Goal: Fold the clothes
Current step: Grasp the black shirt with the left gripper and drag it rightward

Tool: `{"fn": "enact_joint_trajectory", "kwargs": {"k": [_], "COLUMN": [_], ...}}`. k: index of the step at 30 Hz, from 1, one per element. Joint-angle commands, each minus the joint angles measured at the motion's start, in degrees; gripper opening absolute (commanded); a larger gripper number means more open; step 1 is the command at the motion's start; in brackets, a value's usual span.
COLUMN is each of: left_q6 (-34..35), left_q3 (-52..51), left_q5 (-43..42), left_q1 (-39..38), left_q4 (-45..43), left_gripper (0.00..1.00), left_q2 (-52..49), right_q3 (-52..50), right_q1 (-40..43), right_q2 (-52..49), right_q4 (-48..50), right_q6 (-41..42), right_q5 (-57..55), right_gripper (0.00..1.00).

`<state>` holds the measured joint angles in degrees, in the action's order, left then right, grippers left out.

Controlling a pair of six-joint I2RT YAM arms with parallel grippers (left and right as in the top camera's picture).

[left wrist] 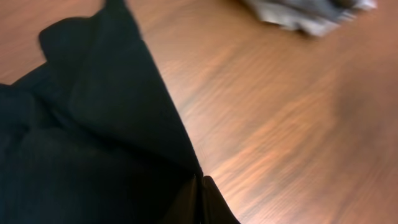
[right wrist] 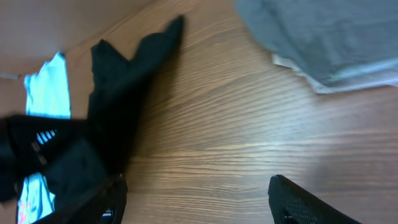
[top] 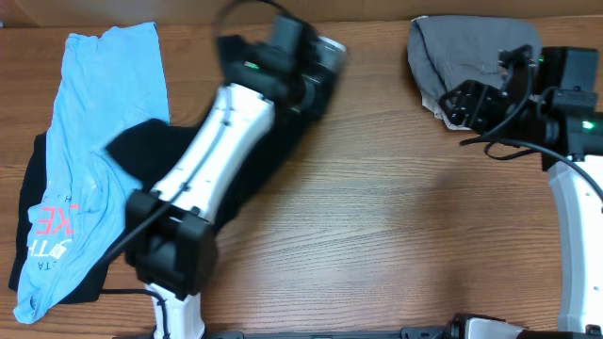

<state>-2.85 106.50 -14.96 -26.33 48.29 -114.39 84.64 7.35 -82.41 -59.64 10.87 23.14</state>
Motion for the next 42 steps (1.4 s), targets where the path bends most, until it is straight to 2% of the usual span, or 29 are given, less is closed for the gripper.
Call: {"fn": "enact_joint_trajectory", "kwargs": {"k": [1,2,3,4,6,7,10,15,19,26,29,33,39,42], "left_q6": [1.2,1.2,1.2,1.2,1.2,1.2,1.1,-1.0,-3.2,-5.8,-7.6,-9.9,-10.0,-10.1], "left_q3": [0.6,0.7,1.1,2.3,5.5,7.4,14.4,18.4,18.1,18.1,18.1,18.1,18.1,18.1], "left_q5": [1.6,1.8,1.8,1.8,1.8,1.8,1.8,1.8,1.9,1.8,1.7,1.8,1.4,-1.4], "left_q1": [-4.2,-4.3,-4.4,-4.1,-2.8,-1.9,1.9,9.5,14.3,19.3,19.4,18.6,18.6,18.3], "left_q4": [-2.6,-3.4,-3.8,-3.7,-1.8,-0.1,7.0,15.9,22.2,29.0,29.8,29.3,28.2,27.6], "left_gripper": [0.2,0.3,0.45,0.64,0.85,0.92,0.98,1.0,0.97,0.91,0.84,0.81,0.72,0.66], "left_q2": [-1.2,-1.2,-0.9,-0.9,-0.8,-0.7,-0.7,-0.7,-2.4,-8.8,-11.9,-17.1,-24.0,-26.0], "right_q3": [1.2,1.2,1.2,1.2,1.2,1.2,1.2,1.2,1.2,1.2,1.2,1.2,1.2,1.2], "right_q1": [2.2,2.5,2.7,2.8,2.9,2.8,2.8,1.6,-0.2,-1.4,-1.4,-1.4,-1.4,-1.4], "right_q2": [0.0,0.0,0.1,0.0,0.0,0.0,0.0,0.0,0.0,0.0,-0.3,-1.4,-3.4,-3.8], "right_q4": [-0.6,-0.9,-1.0,-1.2,-1.4,-1.4,-1.9,-3.4,-4.4,-4.6,-4.6,-5.0,-5.0,-4.9], "right_q6": [1.2,1.2,1.1,1.1,0.9,0.9,0.7,0.7,-0.9,-0.9,-1.2,-1.9,-1.9,-1.9], "right_q5": [0.2,0.2,0.2,0.2,0.2,0.1,0.2,0.1,0.0,-0.1,-0.1,-0.1,-0.1,-0.1], "right_gripper": [0.76,0.77,0.76,0.77,0.77,0.77,0.77,0.77,0.82,0.82,0.82,0.82,0.82,0.83]}}
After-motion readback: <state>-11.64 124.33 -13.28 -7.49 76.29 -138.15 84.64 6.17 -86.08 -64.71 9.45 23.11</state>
